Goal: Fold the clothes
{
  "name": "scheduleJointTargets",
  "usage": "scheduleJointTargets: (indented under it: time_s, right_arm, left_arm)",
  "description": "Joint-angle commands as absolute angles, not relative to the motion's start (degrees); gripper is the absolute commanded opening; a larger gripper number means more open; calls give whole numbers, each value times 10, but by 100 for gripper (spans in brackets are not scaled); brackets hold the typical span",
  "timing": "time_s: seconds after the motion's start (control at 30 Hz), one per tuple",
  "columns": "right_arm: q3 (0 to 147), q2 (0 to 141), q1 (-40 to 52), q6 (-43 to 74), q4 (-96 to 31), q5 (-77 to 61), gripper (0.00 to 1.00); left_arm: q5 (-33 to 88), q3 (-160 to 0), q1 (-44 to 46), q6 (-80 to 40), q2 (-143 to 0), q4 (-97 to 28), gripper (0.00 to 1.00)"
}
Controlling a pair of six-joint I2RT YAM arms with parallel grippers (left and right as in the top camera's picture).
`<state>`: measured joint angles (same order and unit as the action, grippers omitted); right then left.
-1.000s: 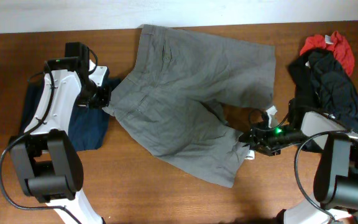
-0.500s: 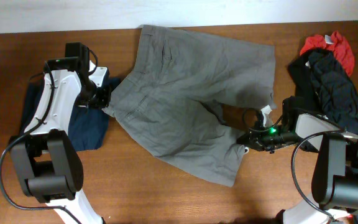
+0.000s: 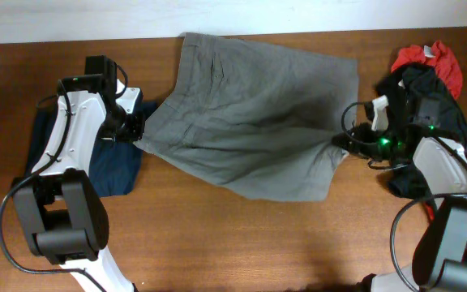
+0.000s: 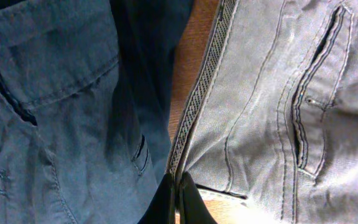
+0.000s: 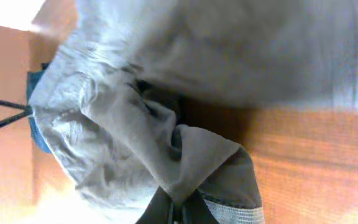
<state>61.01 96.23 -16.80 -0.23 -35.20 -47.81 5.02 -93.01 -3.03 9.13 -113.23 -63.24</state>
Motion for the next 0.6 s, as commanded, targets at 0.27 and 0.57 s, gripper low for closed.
scheduleJointTargets:
  time_s: [0.27,0.57]
  right_arm:
    - [618,953,-173,-125,-302,-747,4]
    - [618,953,-173,17,-307,-634,27]
  left_arm:
    - [25,-935,-30,86,-1124,-635,0]
    - [25,-935,-30,86,-1124,-637,0]
